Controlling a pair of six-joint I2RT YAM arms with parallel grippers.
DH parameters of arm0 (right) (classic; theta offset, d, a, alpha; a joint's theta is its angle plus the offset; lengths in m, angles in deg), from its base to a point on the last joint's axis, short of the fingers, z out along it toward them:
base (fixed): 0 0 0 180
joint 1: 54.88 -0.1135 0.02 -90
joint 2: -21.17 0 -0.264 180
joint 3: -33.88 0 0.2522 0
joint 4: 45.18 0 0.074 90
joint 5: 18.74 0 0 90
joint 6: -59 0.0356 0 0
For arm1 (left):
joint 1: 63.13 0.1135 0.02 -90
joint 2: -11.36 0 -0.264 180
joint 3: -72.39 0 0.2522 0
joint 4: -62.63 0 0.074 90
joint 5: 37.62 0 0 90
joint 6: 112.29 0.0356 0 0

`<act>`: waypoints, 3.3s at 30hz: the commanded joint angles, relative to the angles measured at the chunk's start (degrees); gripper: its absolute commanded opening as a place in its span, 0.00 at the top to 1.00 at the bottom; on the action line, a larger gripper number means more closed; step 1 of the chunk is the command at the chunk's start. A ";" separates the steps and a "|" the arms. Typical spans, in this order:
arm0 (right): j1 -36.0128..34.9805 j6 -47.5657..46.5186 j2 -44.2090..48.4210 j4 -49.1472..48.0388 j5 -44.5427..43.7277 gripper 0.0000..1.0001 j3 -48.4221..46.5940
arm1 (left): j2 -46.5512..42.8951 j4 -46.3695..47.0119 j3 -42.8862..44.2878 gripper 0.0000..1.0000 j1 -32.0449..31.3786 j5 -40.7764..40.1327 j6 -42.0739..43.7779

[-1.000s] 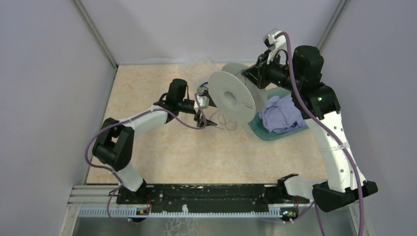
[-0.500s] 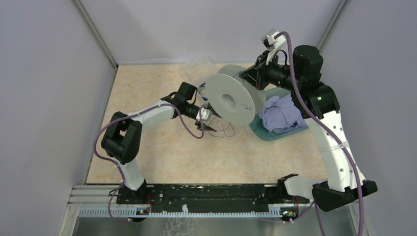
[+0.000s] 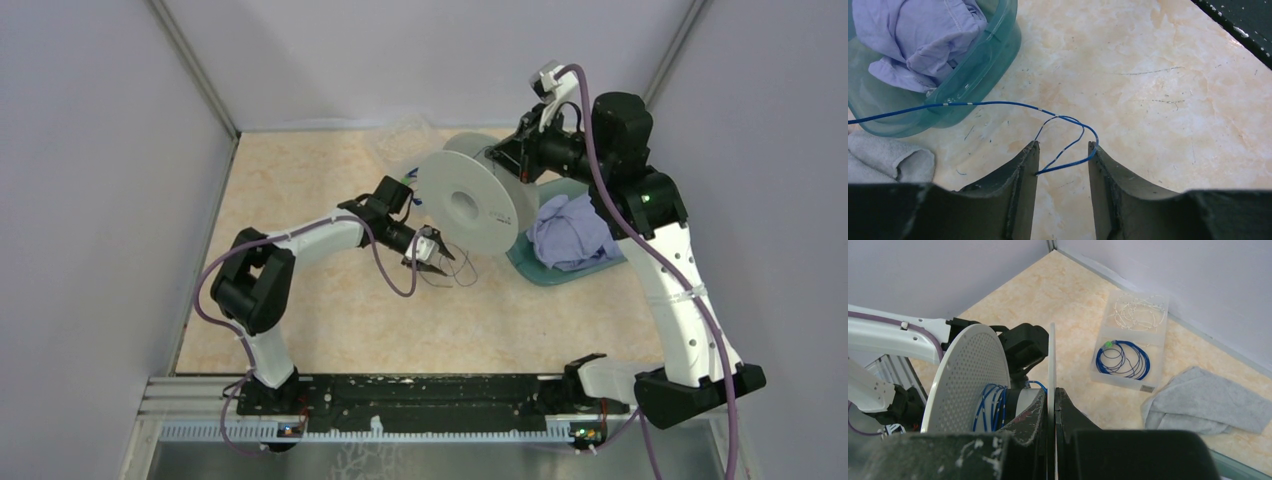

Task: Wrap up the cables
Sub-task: Wrap the cable around the cable reel.

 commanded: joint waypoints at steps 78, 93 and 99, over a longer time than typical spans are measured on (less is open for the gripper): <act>-3.10 -12.03 -7.07 -25.11 -46.01 1.00 15.63 | -17.01 -13.14 21.73 1.00 -20.72 -20.30 -40.48; -3.80 -13.97 -0.85 -26.17 -42.03 1.00 25.34 | -16.74 -12.05 33.11 0.99 -17.23 -39.66 -48.52; -4.39 -14.45 0.09 -24.51 -39.94 1.00 24.41 | -17.31 -9.47 33.26 0.99 -13.70 -38.24 -51.42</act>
